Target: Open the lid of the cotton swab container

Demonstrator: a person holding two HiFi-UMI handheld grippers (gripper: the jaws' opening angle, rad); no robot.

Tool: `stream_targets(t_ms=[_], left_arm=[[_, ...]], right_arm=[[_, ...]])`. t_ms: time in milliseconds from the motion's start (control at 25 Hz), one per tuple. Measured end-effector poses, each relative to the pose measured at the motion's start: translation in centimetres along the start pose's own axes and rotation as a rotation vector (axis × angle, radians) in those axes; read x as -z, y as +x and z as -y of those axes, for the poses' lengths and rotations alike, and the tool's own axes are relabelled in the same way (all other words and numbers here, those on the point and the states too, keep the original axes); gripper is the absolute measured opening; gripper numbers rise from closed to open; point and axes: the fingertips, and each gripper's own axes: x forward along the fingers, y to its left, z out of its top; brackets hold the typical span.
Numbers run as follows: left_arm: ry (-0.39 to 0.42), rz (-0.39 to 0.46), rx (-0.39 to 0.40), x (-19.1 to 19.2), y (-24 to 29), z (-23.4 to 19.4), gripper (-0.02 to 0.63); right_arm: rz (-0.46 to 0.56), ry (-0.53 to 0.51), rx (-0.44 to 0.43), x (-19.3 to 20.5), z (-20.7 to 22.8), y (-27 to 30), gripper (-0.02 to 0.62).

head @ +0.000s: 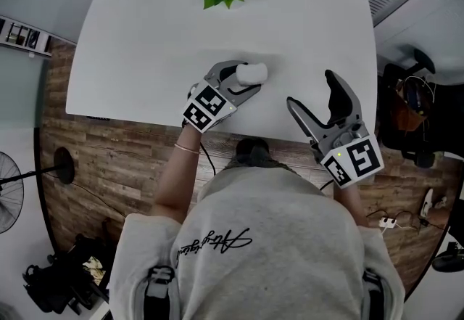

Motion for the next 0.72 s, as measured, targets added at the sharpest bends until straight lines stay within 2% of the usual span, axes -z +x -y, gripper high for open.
stream_targets(t_ms=[120,720], left_arm=[[0.006,0.033,0.005,-1.8,-1.2,0.2,0.258],[0.018,0.065,0.015,-9.9,-7.3,0.1,0.258]], right_arm=[[0.006,-0.002,-0.005,-0.1,-0.1,0.1,0.397],[0.03,-0.032,-0.041,-1.4,-1.1,1.0,0.397]])
